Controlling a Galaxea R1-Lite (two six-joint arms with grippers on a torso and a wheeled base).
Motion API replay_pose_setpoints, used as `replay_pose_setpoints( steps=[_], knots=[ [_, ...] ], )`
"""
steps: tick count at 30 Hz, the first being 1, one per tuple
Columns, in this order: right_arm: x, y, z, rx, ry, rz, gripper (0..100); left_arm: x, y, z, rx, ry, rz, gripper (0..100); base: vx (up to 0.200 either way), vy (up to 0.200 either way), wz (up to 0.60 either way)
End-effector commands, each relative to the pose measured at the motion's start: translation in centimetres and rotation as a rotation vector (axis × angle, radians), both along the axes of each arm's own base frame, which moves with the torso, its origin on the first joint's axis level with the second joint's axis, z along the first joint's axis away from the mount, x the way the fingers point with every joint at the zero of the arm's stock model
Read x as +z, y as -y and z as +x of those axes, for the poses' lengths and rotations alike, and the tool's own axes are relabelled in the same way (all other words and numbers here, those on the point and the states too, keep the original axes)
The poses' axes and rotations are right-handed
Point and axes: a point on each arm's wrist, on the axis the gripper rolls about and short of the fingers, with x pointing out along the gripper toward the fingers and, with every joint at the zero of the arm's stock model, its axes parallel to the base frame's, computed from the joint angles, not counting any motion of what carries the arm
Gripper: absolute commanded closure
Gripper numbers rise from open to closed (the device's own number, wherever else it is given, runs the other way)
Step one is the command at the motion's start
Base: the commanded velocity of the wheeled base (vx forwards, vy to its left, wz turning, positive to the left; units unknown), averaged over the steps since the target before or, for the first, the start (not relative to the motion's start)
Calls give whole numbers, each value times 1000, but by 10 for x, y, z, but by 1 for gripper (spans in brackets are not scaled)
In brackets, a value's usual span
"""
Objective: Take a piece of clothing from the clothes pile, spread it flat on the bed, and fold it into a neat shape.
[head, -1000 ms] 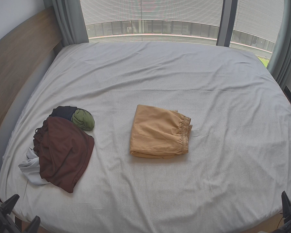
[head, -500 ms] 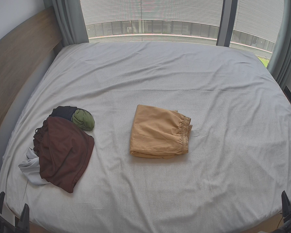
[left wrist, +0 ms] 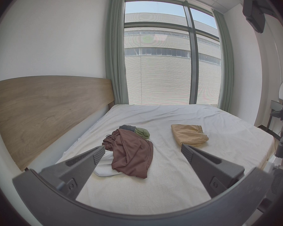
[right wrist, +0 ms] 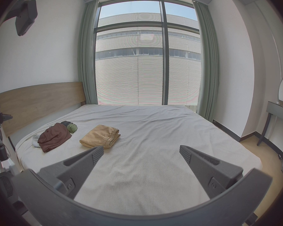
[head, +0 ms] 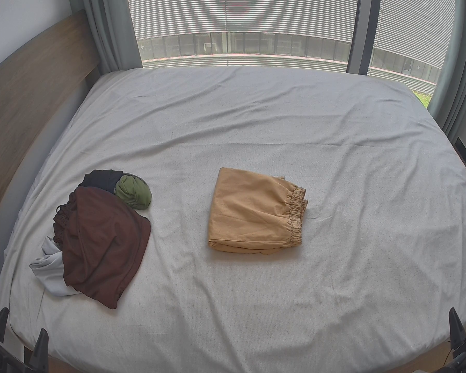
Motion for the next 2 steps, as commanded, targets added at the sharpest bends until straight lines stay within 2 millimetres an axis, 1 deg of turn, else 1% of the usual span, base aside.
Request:
replay_pose_setpoints(
  steps=[1, 2],
  knots=[
    [-5, 0, 1, 1, -9, -2, 0, -5, 0, 0, 0, -6, 0, 0, 0, 0, 0],
    [-5, 0, 1, 1, -9, -2, 0, -5, 0, 0, 0, -8, 0, 0, 0, 0, 0]
  ],
)
